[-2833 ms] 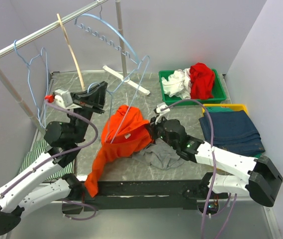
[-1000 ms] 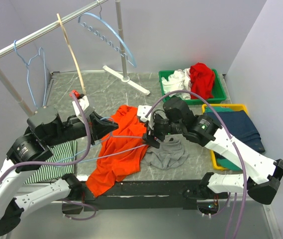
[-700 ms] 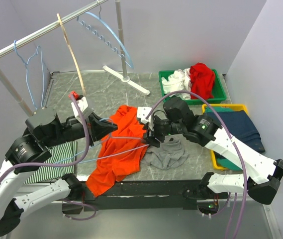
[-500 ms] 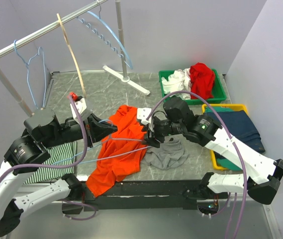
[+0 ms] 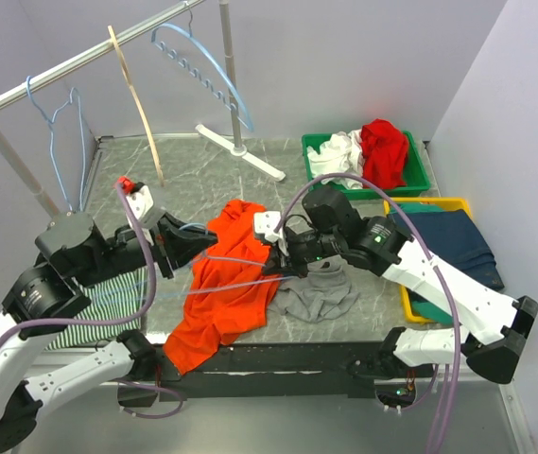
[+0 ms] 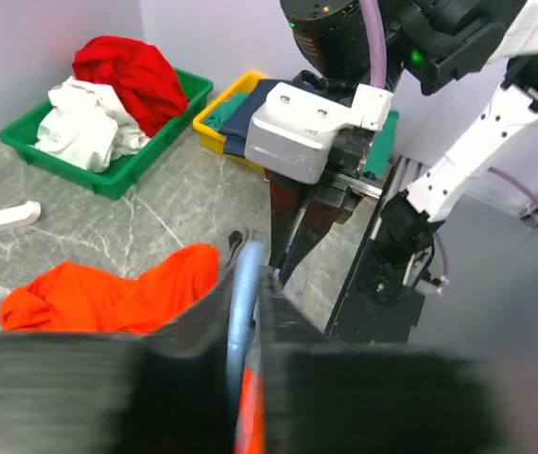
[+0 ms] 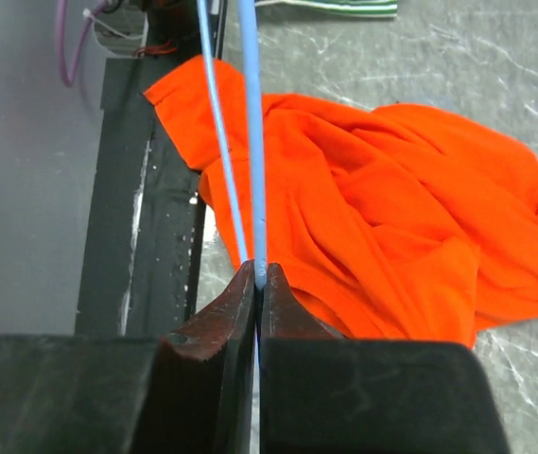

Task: Remove the t-shirt from the hanger
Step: Place the hanger at the clothesline.

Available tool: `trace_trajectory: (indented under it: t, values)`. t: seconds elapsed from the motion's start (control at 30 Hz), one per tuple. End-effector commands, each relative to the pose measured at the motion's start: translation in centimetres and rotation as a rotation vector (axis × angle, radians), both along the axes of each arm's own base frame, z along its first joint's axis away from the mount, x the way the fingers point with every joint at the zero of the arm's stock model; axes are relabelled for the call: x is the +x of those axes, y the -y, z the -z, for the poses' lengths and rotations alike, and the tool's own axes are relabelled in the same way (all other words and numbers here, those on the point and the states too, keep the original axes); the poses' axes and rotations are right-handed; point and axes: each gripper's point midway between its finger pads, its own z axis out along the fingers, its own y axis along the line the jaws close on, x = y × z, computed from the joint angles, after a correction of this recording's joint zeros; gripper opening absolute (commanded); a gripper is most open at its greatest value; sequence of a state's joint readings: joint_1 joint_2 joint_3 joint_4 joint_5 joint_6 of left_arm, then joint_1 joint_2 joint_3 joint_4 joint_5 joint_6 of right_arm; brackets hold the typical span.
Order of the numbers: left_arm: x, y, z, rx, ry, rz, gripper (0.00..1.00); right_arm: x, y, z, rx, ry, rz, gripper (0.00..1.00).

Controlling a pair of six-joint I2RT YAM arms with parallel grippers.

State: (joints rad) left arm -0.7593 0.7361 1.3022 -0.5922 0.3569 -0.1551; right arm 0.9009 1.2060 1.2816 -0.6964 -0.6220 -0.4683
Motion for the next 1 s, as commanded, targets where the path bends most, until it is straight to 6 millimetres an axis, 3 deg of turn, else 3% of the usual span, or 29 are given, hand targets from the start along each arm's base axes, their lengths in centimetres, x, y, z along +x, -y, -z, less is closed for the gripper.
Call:
trace_trajectory:
  t: [0.0, 0.03, 0.07, 0.13, 0.23, 0.27, 0.37, 0.5, 0.73, 0.97]
  values:
    - [0.8, -1.6, -3.4, -0.115, 0.073, -0.110, 0.34, 0.3, 0.5, -2.7, 0.079, 0.062, 0.048, 0.00]
    - [1.4, -2.1, -3.4, -0.114, 0.072, -0.153, 0.56, 0.2, 0.7, -2.7, 0.086, 0.063, 0.053, 0.00]
    - [1.6, -2.4, -3.4, -0.117, 0.071, -0.177, 0.84, 0.3, 0.8, -3.1, 0.096, 0.076, 0.063, 0.00]
    - [2.7, -3.7, -3.3, -0.121, 0.059, -0.276, 0.98, 0.0, 1.3, -3.5, 0.110, 0.092, 0.068, 0.00]
    - [4.1, -6.1, -3.3, -0.158, 0.051, -0.433, 1.00, 0.1, 2.0, -3.5, 0.106, 0.104, 0.096, 0.00]
    - [5.6, -8.2, -3.3, -0.177, 0.048, -0.578, 0.99, 0.1, 2.1, -3.3, 0.097, 0.101, 0.103, 0.00]
    - [6.6, -12.8, -3.6, -0.252, 0.046, -0.820, 0.97, 1.3, 2.5, -2.5, 0.066, 0.094, 0.185, 0.00]
    - [6.0, -16.5, -4.0, -0.334, 0.055, -0.963, 0.96, 3.8, 3.1, -1.0, 0.009, 0.068, 0.349, 0.00]
    - [6.1, -19.0, -3.1, -0.312, 0.018, -1.103, 0.96, 7.9, 3.1, -2.1, 0.029, 0.135, 0.538, 0.00]
    - [6.1, -19.2, -3.0, -0.307, 0.007, -1.116, 0.96, 13.4, 3.2, -4.9, 0.060, 0.229, 0.768, 0.00]
